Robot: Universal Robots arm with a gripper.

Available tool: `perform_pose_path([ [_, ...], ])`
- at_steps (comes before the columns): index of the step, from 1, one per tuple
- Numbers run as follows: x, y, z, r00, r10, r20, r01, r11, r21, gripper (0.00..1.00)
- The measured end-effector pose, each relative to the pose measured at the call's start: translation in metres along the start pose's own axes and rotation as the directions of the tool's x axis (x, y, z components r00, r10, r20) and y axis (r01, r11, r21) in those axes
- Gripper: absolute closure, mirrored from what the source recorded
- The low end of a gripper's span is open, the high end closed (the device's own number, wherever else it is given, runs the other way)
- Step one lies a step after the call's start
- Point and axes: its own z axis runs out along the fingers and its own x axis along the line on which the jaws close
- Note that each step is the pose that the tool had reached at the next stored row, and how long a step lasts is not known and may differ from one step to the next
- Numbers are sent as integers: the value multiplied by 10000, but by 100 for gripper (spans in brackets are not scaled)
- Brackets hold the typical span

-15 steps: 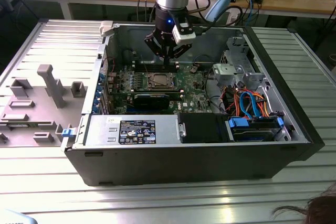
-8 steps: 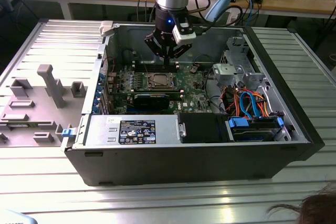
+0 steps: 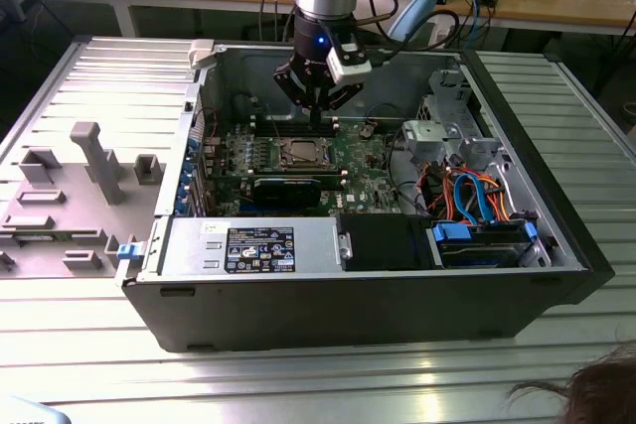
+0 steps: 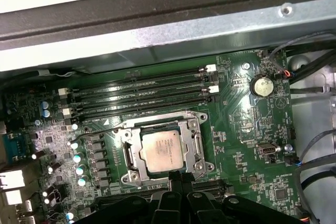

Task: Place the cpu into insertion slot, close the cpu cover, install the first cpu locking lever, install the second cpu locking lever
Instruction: 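Install the first cpu locking lever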

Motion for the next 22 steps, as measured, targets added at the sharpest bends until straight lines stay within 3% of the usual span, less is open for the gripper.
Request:
perform_pose_path([
  [22, 0, 0, 0, 9995, -312, 27, 312, 9995, 0, 89],
])
